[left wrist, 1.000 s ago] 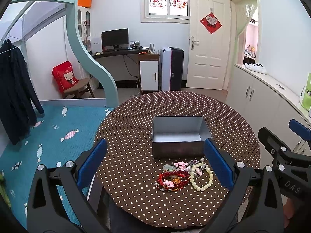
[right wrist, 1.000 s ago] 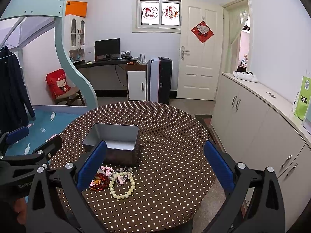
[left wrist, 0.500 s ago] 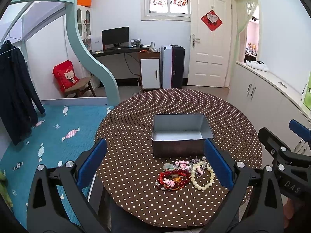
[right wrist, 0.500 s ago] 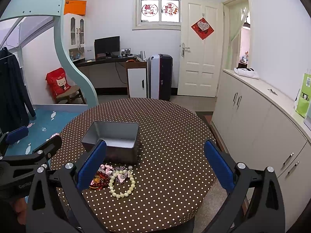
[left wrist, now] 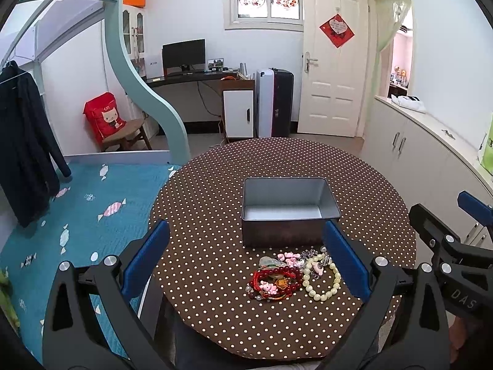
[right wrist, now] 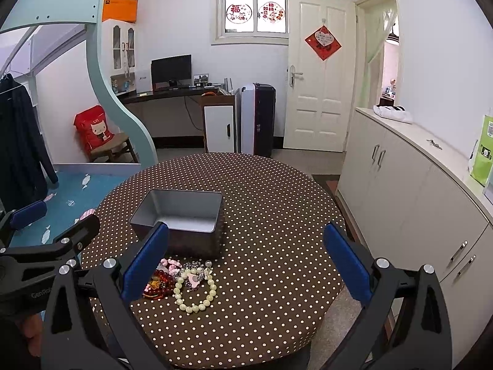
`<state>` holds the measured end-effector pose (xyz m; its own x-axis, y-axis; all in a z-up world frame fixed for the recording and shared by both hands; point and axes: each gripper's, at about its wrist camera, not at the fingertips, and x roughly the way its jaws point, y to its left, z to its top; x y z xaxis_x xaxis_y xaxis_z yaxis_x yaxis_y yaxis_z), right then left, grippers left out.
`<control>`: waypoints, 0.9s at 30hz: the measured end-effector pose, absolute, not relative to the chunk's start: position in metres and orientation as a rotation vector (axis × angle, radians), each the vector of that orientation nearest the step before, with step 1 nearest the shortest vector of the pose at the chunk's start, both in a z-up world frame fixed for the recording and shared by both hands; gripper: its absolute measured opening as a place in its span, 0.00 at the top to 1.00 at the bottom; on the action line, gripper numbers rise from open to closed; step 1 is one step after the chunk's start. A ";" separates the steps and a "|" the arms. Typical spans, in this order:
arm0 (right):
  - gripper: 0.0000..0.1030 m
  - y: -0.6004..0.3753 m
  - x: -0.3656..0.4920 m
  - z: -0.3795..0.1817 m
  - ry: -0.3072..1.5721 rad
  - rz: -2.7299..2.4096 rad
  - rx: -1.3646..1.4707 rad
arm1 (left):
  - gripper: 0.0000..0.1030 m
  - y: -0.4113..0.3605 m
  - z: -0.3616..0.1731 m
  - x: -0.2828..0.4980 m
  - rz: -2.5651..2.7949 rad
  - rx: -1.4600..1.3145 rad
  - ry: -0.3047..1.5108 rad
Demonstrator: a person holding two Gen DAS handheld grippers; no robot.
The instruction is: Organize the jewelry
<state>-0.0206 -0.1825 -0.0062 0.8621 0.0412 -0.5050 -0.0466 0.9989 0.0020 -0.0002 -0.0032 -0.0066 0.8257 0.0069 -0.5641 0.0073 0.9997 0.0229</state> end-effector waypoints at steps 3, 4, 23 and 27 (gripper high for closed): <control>0.07 -0.183 -0.020 -0.006 0.533 0.050 -0.006 | 0.05 -0.003 -0.007 0.000 0.000 0.024 0.598; 0.07 -0.183 -0.020 -0.006 0.533 0.050 -0.005 | 0.05 -0.003 -0.007 -0.001 0.000 0.025 0.599; 0.07 -0.189 -0.006 -0.020 0.601 0.057 0.026 | 0.05 0.001 -0.023 0.012 -0.011 0.020 0.667; 0.07 -0.190 0.005 -0.038 0.640 0.049 0.021 | 0.05 0.008 -0.038 0.021 -0.010 0.005 0.727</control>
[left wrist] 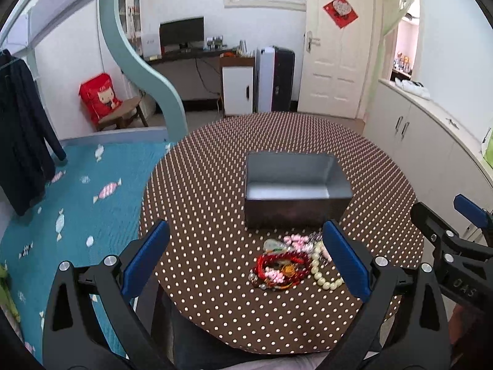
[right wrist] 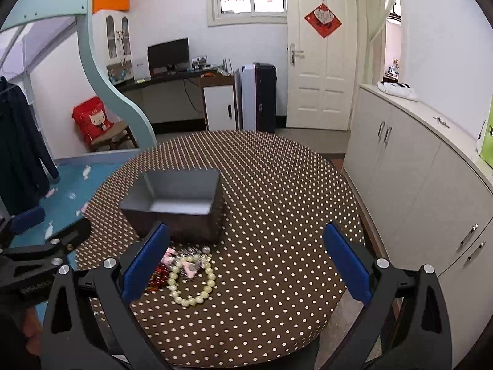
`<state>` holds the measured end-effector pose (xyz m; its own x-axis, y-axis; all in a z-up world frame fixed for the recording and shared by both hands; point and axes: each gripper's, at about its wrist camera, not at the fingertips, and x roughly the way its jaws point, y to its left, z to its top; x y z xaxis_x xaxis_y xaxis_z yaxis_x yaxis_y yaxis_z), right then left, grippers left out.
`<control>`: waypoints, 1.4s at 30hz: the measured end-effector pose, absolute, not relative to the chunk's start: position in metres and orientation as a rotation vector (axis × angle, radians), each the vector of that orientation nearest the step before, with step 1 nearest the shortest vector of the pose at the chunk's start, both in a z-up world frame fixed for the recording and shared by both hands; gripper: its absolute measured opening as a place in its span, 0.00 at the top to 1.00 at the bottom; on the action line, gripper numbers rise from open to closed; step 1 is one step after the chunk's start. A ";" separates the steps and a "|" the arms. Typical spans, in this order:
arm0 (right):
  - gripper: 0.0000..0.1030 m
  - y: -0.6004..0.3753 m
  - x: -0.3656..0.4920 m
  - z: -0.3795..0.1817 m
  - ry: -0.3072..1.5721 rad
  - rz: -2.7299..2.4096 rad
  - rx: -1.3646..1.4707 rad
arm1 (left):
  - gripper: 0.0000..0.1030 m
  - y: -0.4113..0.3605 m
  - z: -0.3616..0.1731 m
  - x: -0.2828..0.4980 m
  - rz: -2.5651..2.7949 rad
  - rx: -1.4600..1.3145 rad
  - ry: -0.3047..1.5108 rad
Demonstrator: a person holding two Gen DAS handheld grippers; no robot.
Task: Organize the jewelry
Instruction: 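Grasp the cream bead bracelet with the right tool while the left tool grasps the red bead bracelet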
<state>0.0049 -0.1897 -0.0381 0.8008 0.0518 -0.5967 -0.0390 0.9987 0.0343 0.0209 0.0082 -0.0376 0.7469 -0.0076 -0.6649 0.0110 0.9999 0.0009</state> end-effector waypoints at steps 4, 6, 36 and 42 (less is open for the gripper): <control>0.07 -0.190 0.018 -0.060 0.699 0.058 0.024 | 0.05 0.015 -0.056 0.030 -0.033 -0.005 0.787; 0.07 -0.189 0.022 -0.071 0.714 0.072 0.025 | 0.05 0.017 -0.063 0.033 -0.038 -0.008 0.812; 0.77 -0.158 0.033 -0.138 0.794 0.217 -0.110 | 0.29 0.017 -0.127 0.072 -0.189 0.032 0.913; 0.91 -0.171 0.036 -0.136 0.798 0.233 -0.059 | 0.42 -0.004 -0.124 0.073 -0.315 0.133 0.866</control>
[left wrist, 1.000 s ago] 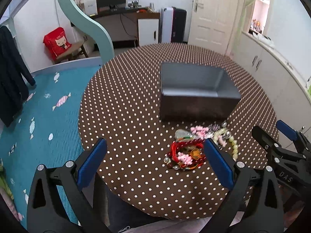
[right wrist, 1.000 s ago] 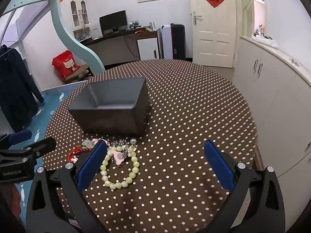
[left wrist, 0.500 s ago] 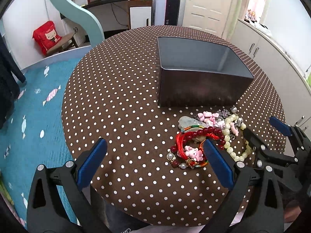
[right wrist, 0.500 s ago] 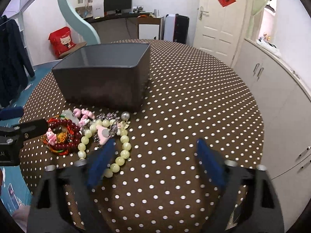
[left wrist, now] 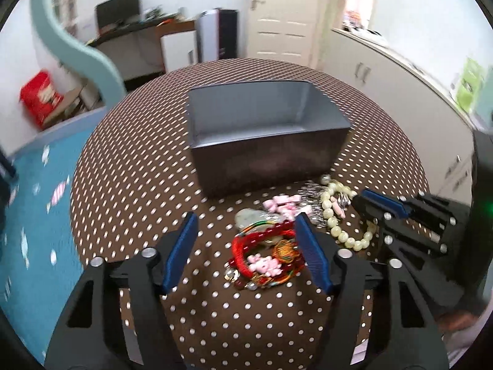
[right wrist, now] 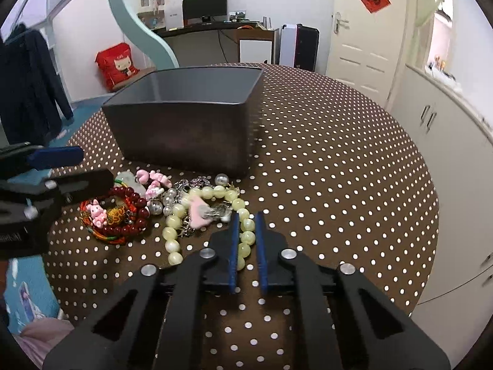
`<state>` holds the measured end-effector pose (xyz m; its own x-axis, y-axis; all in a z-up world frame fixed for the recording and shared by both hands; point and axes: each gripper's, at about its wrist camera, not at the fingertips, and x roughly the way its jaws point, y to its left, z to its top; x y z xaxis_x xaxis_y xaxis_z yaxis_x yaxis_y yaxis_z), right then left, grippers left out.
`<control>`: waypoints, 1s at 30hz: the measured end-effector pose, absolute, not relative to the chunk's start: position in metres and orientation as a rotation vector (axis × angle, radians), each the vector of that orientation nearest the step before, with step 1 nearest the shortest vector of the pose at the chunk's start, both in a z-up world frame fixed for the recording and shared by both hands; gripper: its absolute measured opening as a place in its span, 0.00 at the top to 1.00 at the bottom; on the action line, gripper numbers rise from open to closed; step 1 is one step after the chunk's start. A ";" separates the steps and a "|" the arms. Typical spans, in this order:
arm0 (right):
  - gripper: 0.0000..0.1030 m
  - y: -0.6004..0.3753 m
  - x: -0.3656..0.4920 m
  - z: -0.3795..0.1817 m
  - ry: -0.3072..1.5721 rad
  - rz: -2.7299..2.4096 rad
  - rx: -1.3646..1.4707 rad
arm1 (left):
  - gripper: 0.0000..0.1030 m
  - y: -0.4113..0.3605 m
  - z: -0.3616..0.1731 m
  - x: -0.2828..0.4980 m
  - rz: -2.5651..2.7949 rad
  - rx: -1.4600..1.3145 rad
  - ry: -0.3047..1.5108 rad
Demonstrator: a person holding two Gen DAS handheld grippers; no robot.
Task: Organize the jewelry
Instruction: 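Grasp the cream bead bracelet with the right tool while the left tool grasps the red bead bracelet, then carry both bracelets into the grey metal box and open both tools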
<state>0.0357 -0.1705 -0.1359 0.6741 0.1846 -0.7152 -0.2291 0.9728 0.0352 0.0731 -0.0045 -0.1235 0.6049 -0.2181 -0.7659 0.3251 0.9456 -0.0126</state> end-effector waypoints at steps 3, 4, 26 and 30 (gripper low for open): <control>0.92 -0.180 0.037 -0.134 0.803 0.241 -0.015 | 0.54 -0.015 -0.125 0.074 -0.364 0.200 0.854; 0.92 -0.181 0.037 -0.132 0.799 0.241 -0.006 | 0.56 -0.020 -0.128 0.075 -0.372 0.236 0.860; 0.92 -0.207 0.019 -0.110 0.721 0.236 0.080 | 0.93 -0.013 -0.132 0.109 -0.526 0.267 0.970; 0.92 -0.208 0.016 -0.101 0.695 0.245 0.069 | 0.93 -0.003 -0.118 0.109 -0.510 0.180 0.943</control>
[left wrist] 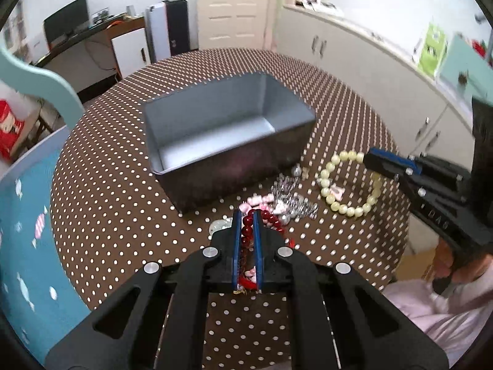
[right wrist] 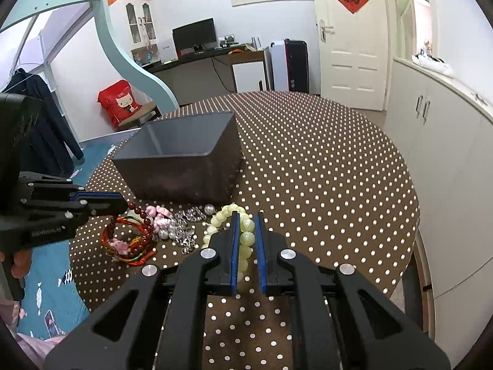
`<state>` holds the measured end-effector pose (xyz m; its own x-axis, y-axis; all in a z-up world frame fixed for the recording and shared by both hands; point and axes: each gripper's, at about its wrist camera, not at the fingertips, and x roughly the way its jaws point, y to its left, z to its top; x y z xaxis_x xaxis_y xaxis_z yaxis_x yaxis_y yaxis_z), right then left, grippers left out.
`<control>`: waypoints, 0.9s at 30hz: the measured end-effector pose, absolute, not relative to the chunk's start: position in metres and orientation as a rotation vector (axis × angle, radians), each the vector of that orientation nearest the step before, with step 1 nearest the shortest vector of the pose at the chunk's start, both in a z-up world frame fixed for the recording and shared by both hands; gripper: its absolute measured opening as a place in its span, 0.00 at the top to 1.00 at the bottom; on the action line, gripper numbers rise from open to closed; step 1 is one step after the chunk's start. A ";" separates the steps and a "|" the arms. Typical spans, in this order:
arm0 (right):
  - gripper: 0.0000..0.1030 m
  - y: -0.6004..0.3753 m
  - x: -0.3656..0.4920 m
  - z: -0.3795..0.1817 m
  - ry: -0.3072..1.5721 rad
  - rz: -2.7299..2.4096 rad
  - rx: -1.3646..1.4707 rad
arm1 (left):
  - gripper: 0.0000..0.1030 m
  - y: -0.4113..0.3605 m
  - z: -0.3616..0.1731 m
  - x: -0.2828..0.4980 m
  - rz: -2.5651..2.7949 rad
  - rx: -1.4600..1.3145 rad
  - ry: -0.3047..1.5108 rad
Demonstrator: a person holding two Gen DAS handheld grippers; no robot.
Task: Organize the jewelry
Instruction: 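Carry both bracelets into the grey metal box and open both tools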
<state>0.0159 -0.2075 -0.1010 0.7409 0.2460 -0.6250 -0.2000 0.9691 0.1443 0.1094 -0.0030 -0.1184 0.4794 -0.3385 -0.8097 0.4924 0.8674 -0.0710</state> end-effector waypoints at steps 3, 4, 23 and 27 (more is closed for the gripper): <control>0.92 -0.206 0.015 -0.092 0.671 0.258 0.060 | 0.93 0.004 -0.104 0.105 -0.510 0.112 0.911; 0.92 -0.205 0.015 -0.089 0.664 0.261 0.052 | 0.93 0.004 -0.098 0.094 -0.514 0.101 0.905; 0.92 -0.189 0.033 -0.034 0.531 0.346 -0.038 | 0.93 0.024 -0.030 0.082 -0.494 -0.136 0.678; 0.91 -0.177 0.047 -0.024 0.500 0.374 -0.076 | 0.93 0.023 -0.023 0.093 -0.476 -0.163 0.658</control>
<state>0.0471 -0.1771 -0.0236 0.8115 0.3310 -0.4816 -0.3678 0.9297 0.0194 0.0930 0.0231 -0.0230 0.6883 -0.4743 -0.5490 0.3729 0.8804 -0.2930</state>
